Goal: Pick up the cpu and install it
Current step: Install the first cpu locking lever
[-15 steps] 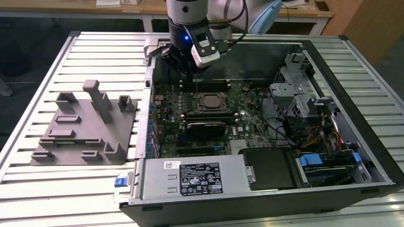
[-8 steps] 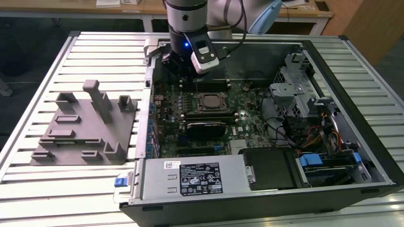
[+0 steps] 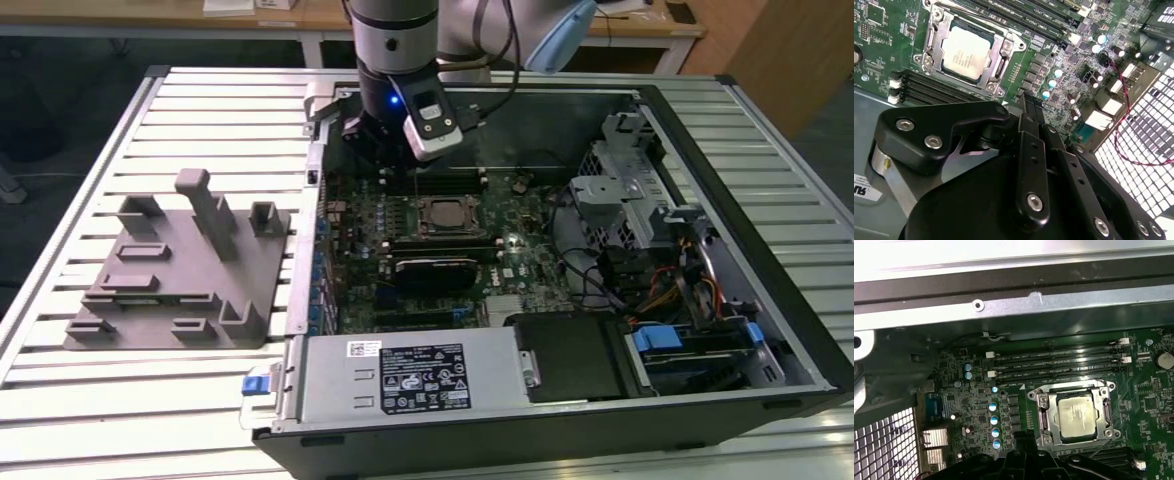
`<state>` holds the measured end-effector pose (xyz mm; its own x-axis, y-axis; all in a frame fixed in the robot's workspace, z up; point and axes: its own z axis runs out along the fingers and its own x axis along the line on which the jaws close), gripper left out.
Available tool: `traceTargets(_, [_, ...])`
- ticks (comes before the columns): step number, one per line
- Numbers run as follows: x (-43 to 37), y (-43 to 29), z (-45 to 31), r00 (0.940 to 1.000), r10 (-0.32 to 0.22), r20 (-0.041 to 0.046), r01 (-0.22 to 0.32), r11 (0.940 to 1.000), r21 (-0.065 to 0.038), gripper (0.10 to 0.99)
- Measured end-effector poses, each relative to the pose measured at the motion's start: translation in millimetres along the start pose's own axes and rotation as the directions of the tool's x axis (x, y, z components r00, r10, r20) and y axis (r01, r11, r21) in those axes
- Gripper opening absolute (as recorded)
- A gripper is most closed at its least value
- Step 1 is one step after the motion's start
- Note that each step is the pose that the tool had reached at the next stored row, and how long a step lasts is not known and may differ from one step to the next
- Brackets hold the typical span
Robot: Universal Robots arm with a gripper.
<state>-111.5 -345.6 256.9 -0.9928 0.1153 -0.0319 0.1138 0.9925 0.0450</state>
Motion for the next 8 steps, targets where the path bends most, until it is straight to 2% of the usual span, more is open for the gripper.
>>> traceTargets(8, [0.2,0.8,1.0,1.0000,0.000,-0.0001,0.000,1.0000,0.000,0.106])
